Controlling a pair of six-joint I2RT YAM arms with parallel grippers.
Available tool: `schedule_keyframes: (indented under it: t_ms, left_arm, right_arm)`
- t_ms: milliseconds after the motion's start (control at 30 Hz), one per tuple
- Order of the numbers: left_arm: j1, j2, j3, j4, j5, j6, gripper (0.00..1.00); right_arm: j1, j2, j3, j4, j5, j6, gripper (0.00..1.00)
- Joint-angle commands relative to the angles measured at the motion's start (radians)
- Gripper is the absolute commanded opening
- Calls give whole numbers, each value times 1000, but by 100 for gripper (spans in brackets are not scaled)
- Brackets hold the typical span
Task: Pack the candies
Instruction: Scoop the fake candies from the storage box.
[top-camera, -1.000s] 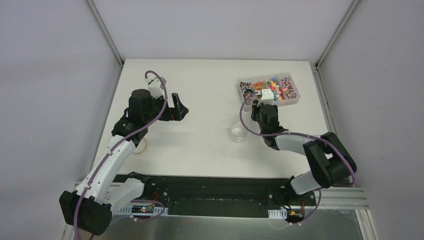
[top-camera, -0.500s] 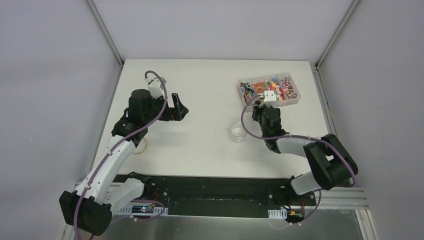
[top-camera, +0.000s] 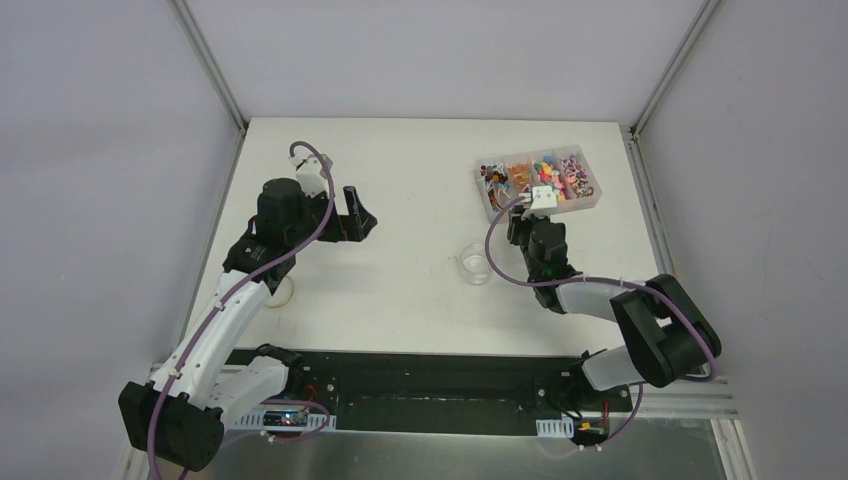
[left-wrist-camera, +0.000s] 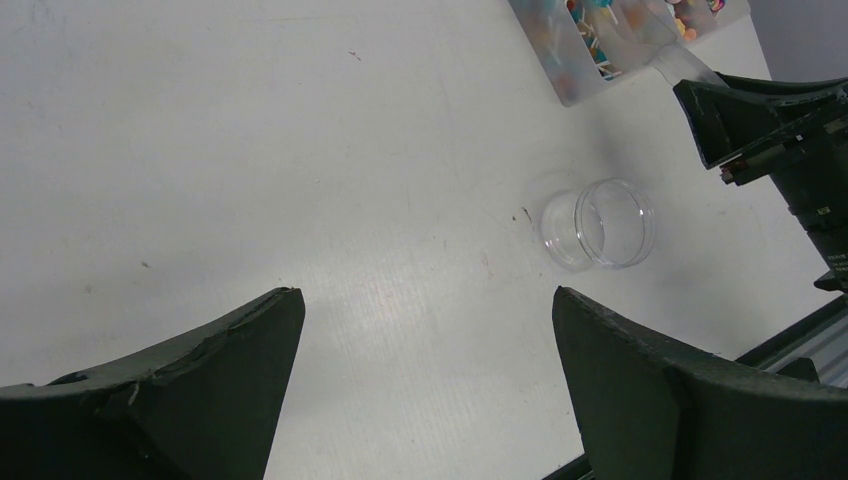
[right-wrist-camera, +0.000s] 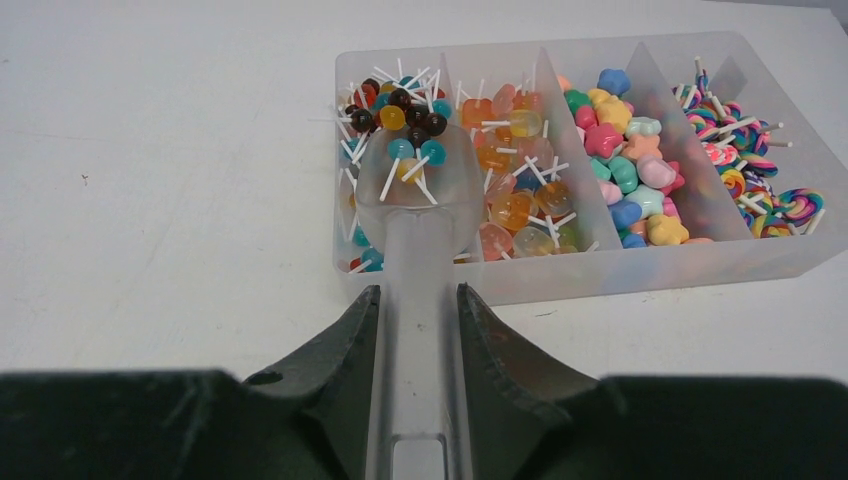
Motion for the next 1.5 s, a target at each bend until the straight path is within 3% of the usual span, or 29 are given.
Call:
schedule_keyframes:
  t_ms: [0, 900, 1233, 1467]
  left_arm:
    - [-8, -17, 3, 20, -11, 24, 99]
    - [-7, -22, 3, 20, -17, 22, 99]
    - [-7, -21, 2, 21, -21, 22, 99]
    - [-7, -19, 1, 20, -24, 22, 99]
  right_arm:
    - [-4, -42, -9, 101, -6, -25, 0]
    - [-4, -141, -84, 169, -38, -73, 0]
    - [-4, -263, -154, 225, -111, -125, 0]
    - [-4, -435, -190, 194, -167, -153, 0]
